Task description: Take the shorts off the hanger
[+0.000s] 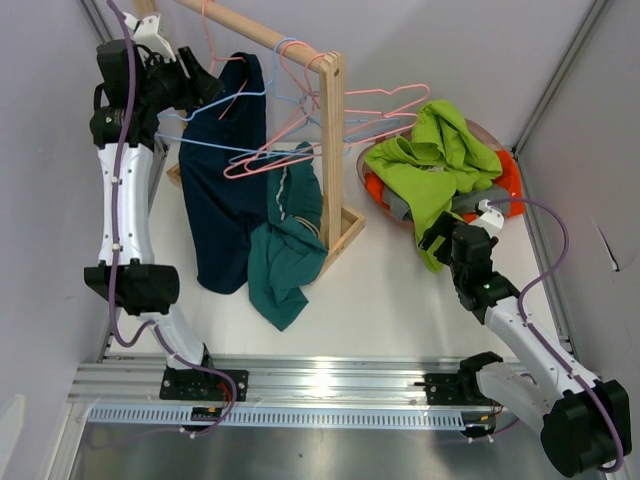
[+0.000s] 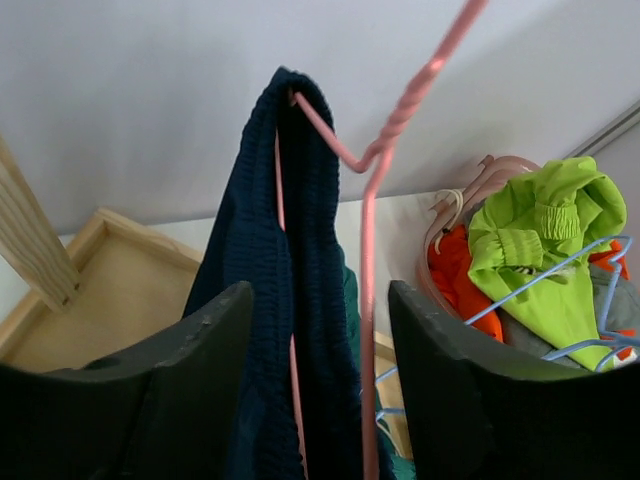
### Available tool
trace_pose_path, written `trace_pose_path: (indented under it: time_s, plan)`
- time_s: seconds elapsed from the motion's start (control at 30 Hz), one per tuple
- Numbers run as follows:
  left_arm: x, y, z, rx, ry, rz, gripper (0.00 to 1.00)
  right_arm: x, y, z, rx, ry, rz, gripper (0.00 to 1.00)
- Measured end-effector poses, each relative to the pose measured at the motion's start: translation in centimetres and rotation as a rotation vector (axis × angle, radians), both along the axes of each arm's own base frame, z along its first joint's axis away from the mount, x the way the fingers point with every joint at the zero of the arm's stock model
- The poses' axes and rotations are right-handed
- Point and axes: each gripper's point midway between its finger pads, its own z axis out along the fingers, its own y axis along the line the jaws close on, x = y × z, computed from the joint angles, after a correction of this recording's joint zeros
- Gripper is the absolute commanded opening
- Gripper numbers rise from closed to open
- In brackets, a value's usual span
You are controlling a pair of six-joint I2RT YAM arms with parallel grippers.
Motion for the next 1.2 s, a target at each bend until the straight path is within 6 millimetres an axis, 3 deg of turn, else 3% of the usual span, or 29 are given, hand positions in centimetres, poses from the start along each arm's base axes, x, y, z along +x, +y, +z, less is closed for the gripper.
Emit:
trace_pose_path:
  time_s: [0.07, 0.17, 0.43, 0.63, 0.73, 0.97, 1.07, 1.13, 1.2]
  plan:
    - [0.3, 0.0, -0.8, -0.005, 0.023, -0.001, 0.30, 0.0, 0.0, 0.0, -0.001, 0.000, -0.001, 0.99]
    - [0.4, -0.2, -0.9, -0.006, 0.021, -0.013, 0.00, 0.0, -0.1, 0.0, -0.001, -0.001, -0.003, 0.99]
    - [0.3, 0.9, -0.3, 0.021, -0.004, 0.056, 0.00, -0.1, -0.1, 0.0, -0.001, -0.002, -0.003, 0.99]
    - [-3.1, 2.2, 2.0, 0.031, -0.044, 0.156, 0.00, -0.4, -0.2, 0.2, 0.004, -0.013, -0.004, 0.99]
    - [-5.4, 2.9, 4.1, 0.037, -0.083, 0.207, 0.00, -0.6, -0.1, 0.0, 0.005, -0.010, 0.000, 0.99]
    - [-12.8, 5.1, 12.2, 0.029, -0.299, 0.361, 0.00, -0.9, 0.4, 0.5, 0.005, -0.028, 0.012, 0.99]
    - [-14.6, 5.6, 15.0, 0.015, -0.377, 0.396, 0.00, -1.0, 0.4, 0.5, 0.005, -0.028, 0.013, 0.99]
    - [-15.2, 6.0, 15.9, 0.012, -0.406, 0.425, 0.00, -1.2, 0.3, 0.6, 0.003, -0.026, 0.012, 1.00]
    - [-15.4, 6.9, 15.5, 0.013, -0.397, 0.476, 0.00, -1.3, 0.2, 0.7, 0.003, -0.028, 0.009, 0.99]
